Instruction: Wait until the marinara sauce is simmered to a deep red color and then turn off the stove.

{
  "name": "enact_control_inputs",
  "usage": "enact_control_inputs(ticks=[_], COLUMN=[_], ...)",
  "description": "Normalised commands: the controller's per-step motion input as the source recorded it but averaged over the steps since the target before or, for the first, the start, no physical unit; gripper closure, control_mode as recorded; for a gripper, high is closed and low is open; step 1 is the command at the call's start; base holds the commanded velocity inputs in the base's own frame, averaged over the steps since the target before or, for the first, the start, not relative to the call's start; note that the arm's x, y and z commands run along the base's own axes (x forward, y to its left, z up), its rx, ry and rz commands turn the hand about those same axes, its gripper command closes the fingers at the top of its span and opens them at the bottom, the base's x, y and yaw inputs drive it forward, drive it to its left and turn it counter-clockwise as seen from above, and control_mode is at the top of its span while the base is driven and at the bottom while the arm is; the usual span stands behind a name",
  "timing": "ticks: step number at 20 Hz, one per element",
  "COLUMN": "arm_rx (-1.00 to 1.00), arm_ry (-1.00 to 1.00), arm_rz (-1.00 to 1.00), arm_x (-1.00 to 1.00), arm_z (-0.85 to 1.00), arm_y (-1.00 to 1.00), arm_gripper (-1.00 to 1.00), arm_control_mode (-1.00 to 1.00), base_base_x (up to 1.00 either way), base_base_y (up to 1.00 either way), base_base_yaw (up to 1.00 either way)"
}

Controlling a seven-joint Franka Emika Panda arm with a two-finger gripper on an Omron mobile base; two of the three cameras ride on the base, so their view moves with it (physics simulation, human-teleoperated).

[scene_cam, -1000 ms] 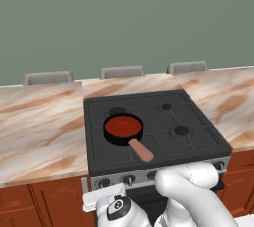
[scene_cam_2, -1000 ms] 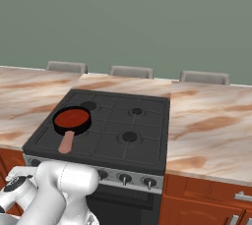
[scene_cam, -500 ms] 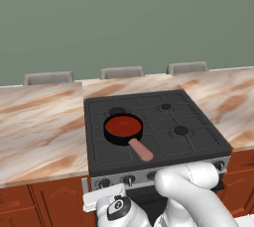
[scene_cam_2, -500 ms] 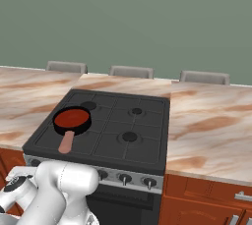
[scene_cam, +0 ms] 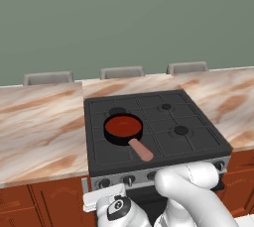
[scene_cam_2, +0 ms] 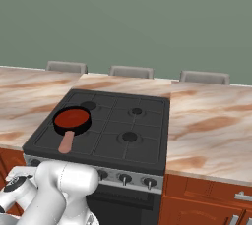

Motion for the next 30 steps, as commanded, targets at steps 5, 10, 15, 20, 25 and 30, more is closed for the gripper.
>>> enact_control_inputs(ticks=[5,10,15,20,25,30], arm_rx=[0.00,0.00,0.00,0.00,0.00,0.00], arm_ry=[0.00,0.00,0.00,0.00,0.00,0.00], arm_rz=[0.00,0.00,0.00,0.00,0.00,0.00], arm_x=[0.00,0.00,0.00,0.00,0.00,0.00], arm_z=[0.00,0.00,0.00,0.00,0.00,0.00], arm_y=[0.00,0.00,0.00,0.00,0.00,0.00], arm_gripper=[1.00,1.00,1.00,1.00,1.00,1.00], arm_control_mode=[-1.00,-1.00,-1.00,-1.00,-1.00,-1.00], base_base_x=[0.00,0.00,0.00,0.00,0.00,0.00], base_base_y=[0.00,0.00,0.00,0.00,0.00,0.00], base_base_yaw=[0.00,0.00,0.00,0.00,0.00,0.00])
